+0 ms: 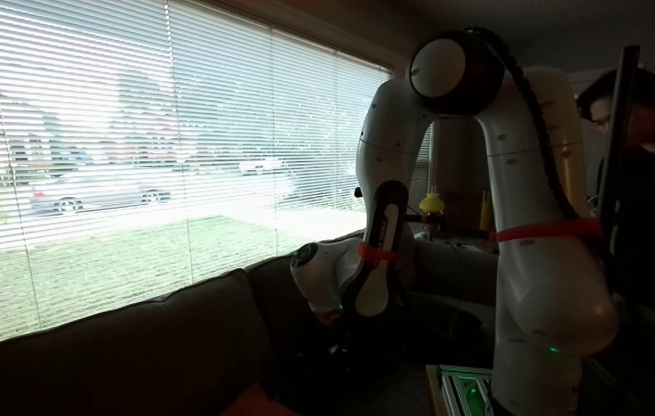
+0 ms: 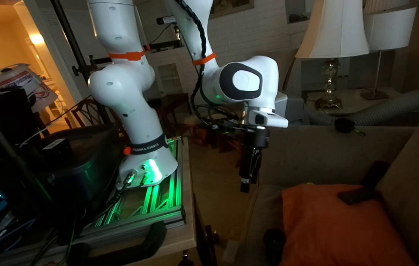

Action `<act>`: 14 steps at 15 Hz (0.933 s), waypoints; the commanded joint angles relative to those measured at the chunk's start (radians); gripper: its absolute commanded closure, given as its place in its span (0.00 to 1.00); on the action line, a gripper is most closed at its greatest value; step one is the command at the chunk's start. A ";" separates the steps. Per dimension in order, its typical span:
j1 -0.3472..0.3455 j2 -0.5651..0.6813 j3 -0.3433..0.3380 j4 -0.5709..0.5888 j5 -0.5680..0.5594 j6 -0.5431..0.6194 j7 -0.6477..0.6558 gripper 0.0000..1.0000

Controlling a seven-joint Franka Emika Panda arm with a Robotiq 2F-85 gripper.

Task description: Put the black mug on the orange pillow

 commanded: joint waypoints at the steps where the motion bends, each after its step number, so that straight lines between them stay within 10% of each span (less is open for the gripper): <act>1: 0.029 0.002 -0.025 0.002 0.008 0.001 0.000 0.00; 9: 0.111 0.077 -0.201 0.032 -0.413 0.126 0.470 0.00; 14: 0.116 0.302 -0.178 0.055 -0.424 0.173 0.787 0.00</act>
